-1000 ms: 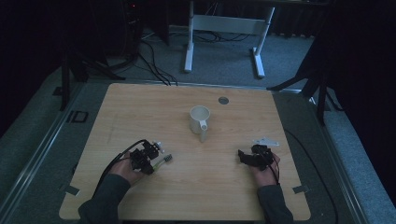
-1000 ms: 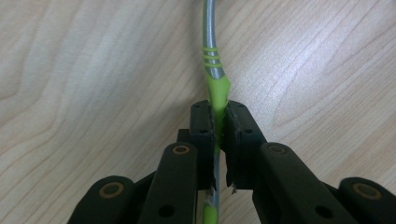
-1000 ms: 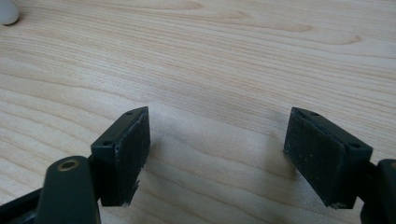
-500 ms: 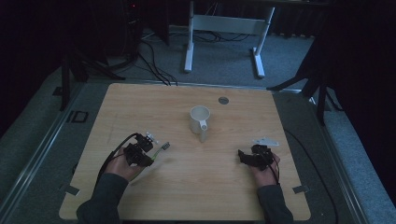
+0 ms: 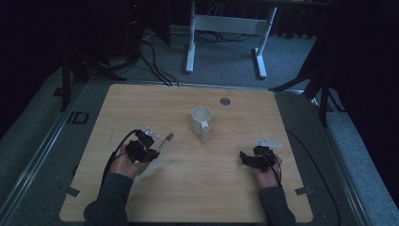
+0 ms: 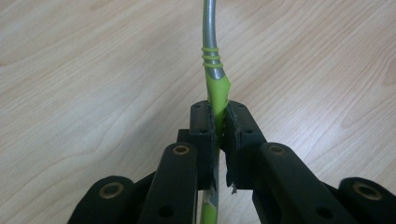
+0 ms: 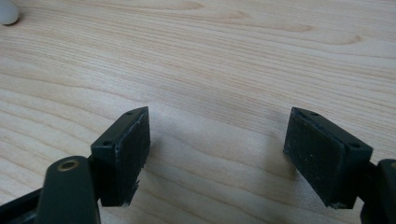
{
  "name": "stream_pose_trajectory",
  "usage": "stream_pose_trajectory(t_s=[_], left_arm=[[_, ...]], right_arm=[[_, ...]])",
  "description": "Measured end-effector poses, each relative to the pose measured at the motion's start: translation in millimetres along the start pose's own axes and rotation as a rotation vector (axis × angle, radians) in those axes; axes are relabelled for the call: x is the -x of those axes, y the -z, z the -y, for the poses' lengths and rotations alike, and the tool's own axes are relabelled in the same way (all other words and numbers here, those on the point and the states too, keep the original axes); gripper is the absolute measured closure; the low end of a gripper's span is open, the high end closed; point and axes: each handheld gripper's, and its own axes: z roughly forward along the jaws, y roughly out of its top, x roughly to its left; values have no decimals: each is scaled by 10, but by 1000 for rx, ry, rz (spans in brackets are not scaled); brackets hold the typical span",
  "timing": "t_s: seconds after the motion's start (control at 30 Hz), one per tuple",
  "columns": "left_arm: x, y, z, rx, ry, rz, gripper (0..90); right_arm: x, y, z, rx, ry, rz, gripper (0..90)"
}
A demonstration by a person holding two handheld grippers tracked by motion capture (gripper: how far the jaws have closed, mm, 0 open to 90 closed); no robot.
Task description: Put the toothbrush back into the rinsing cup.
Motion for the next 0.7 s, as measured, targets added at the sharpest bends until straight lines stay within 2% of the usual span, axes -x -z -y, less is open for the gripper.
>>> stream_pose_trajectory(t_s=[0.27, 0.7], left_arm=[[-5, 16, -26, 65, 16, 7, 826], [-21, 66, -28, 143, 28, 18, 826]], right_arm=[[-1, 0, 0, 0, 0, 1, 223], [-1, 0, 0, 0, 1, 1, 223]])
